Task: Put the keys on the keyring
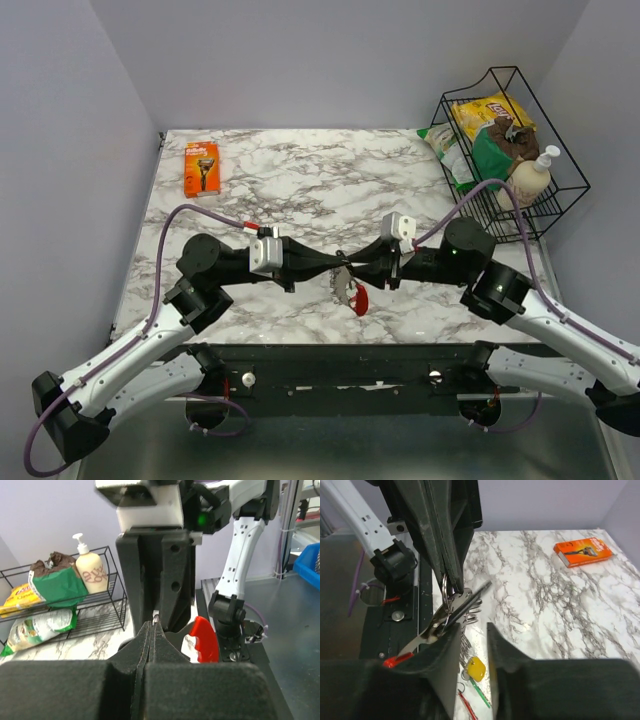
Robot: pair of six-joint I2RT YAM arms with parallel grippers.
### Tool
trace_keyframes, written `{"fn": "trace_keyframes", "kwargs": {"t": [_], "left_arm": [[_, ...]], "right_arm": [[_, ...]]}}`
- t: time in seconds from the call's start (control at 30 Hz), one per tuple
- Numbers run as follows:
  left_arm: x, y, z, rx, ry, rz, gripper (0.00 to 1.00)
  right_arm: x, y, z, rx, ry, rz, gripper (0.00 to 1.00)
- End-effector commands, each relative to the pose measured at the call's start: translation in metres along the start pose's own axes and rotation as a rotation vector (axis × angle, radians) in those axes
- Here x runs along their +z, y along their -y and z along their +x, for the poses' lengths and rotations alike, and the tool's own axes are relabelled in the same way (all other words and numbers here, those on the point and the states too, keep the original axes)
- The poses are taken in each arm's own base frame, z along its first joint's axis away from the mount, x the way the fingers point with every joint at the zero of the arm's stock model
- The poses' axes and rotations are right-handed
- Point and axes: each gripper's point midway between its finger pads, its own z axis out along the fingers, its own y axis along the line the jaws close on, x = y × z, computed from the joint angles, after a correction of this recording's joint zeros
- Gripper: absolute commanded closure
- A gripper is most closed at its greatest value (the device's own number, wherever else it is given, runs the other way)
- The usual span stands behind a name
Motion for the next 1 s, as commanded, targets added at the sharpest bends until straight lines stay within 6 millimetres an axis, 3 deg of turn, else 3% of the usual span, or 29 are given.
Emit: {"fn": "trace_keyframes", "kwargs": {"t": [0.0, 0.03, 0.23, 0.57, 0.7, 0.8, 0.97], "left_arm": [[-0.006, -0.012, 0.001, 0.041, -0.037, -0.078, 1.00], [-0.007, -0.014, 0.006, 0.053, -0.056, -0.091, 1.00], [-0.011, -0.029, 0.024, 0.051, -0.108, -0.170, 1.00], [-0.005, -0.083, 0.064, 0.025, -0.206, -0.377, 1.00], [0.010, -0.100, 0.085, -0.003, -0.216, -0.392, 1.00], [0.028, -0.112, 0.113, -0.050, -0.223, -0.379, 1.00], [0.049, -0.134, 0.126, -0.074, -0.187, -0.402, 1.00]], "right_arm": [[-0.016, 0.014, -0.005, -0.031, 0.025, 0.123, 0.57], [-0.019, 0.019, -0.006, -0.034, 0.027, 0.161, 0.48], [-0.029, 0.039, 0.010, -0.016, 0.003, 0.306, 0.28], [-0.044, 0.062, 0.042, 0.060, -0.028, 0.494, 0.15], [-0.054, 0.069, 0.043, 0.076, -0.018, 0.563, 0.11], [-0.060, 0.070, 0.045, 0.084, -0.012, 0.590, 0.09], [-0.062, 0.069, 0.050, 0.097, -0.021, 0.596, 0.07]]}}
